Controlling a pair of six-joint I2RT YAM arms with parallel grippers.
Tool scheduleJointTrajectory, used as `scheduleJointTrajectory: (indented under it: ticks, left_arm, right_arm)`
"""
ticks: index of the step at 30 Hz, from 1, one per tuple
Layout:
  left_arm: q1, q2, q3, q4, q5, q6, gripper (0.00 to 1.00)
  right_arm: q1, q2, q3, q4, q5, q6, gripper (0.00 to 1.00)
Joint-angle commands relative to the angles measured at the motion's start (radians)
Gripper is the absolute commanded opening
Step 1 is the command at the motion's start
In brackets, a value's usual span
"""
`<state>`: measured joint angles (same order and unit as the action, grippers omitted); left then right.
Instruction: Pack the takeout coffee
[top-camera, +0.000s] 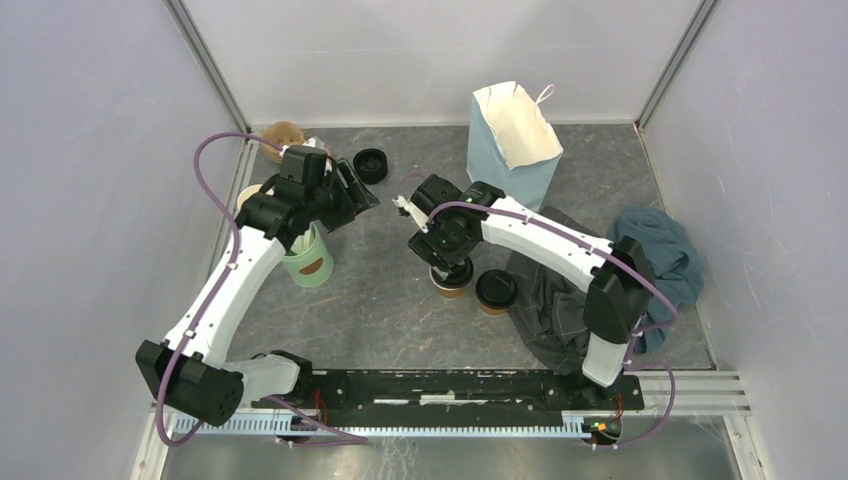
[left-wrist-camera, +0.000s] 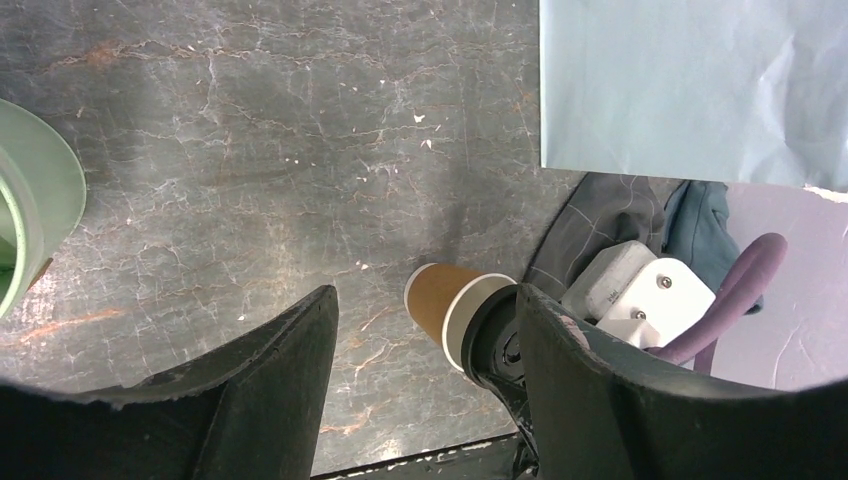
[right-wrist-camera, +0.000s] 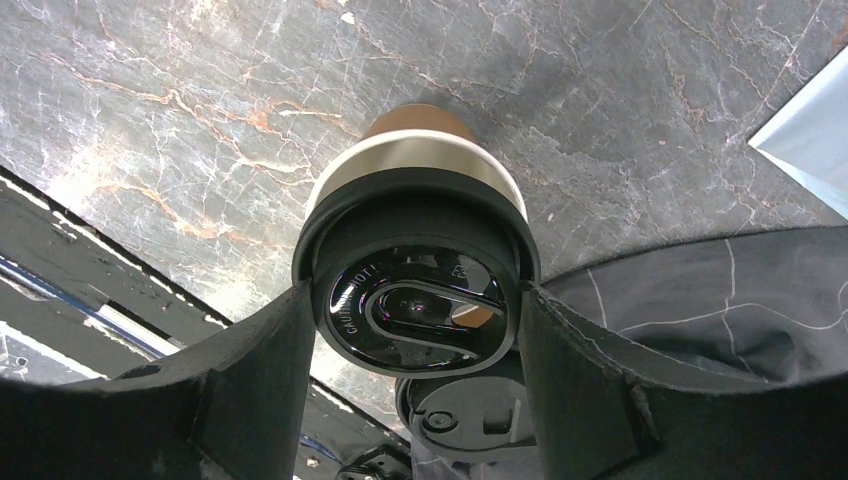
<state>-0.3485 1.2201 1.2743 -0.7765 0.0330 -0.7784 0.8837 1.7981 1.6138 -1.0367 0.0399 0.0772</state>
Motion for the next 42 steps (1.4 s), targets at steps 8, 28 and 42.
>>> scheduleJointTrajectory:
  ticks: [8,28,42]
  left_arm:
    - [0.001,0.005,0.045,0.002,-0.013,0.051,0.73]
    - [0.0,0.013,0.045,-0.002,-0.006,0.05,0.73]
    - [0.0,0.008,0.048,-0.007,-0.011,0.058,0.74]
  right_arm:
    - [0.004,0.024,0.009,0.036,-0.014,-0.008,0.71]
    - [0.004,0.036,-0.02,0.046,-0.015,-0.014,0.71]
    - [0.004,0.039,-0.027,0.07,-0.032,-0.015,0.78]
